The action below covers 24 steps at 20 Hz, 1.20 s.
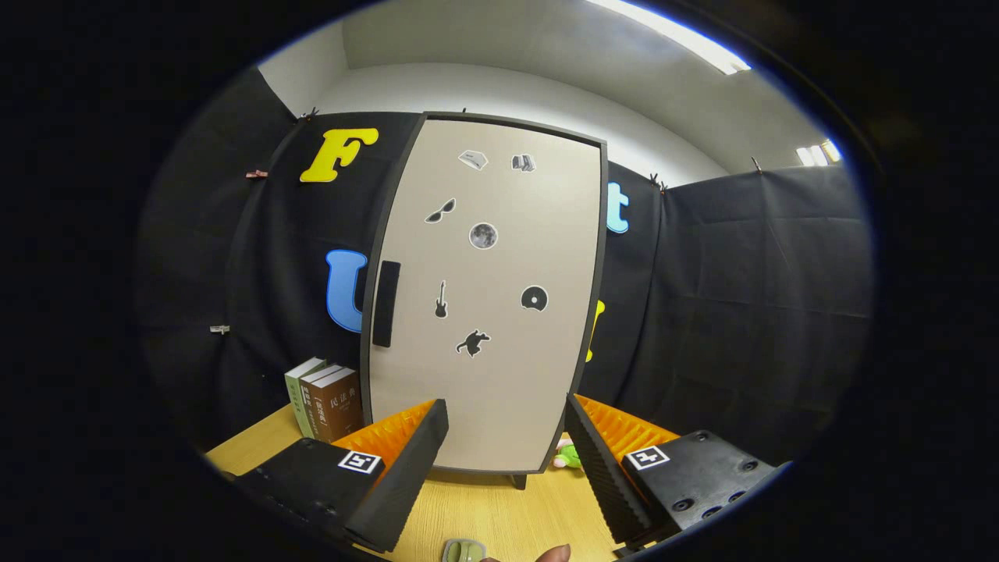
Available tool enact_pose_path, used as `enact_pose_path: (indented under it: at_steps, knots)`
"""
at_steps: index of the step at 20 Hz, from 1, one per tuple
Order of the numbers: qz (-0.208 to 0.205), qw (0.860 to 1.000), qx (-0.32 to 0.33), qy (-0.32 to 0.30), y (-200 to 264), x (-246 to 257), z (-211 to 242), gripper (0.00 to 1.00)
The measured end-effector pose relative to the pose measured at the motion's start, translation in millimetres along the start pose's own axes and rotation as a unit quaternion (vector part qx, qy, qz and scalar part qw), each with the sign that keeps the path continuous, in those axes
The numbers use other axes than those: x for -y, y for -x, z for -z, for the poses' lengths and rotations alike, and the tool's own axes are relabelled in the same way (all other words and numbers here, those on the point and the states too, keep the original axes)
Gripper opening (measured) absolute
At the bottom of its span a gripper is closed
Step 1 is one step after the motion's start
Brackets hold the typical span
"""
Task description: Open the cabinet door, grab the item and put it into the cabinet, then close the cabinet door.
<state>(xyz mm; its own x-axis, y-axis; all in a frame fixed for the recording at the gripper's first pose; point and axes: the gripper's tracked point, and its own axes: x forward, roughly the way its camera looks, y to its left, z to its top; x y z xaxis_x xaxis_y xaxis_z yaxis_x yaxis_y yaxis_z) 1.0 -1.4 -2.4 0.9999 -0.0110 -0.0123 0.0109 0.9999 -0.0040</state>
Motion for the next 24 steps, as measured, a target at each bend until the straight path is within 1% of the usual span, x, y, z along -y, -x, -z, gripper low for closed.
enact_pose_path:
  at_steps: [4, 7, 10, 14, 18, 24]
  knots:
    - [-0.008, 1.0, 0.0, -0.011, -4, -8, 0, 0.97]
    - [-0.025, 0.999, 0.008, -0.029, -16, -28, -12, 0.97]
    - [-0.037, 0.999, 0.024, -0.028, -32, -49, -28, 0.97]
    - [-0.065, 0.996, 0.019, -0.05, -59, -89, -36, 0.97]
    - [-0.078, 0.996, 0.016, -0.051, -92, -126, -39, 0.97]
    - [-0.077, 0.995, 0.021, -0.054, -148, -165, -49, 0.97]
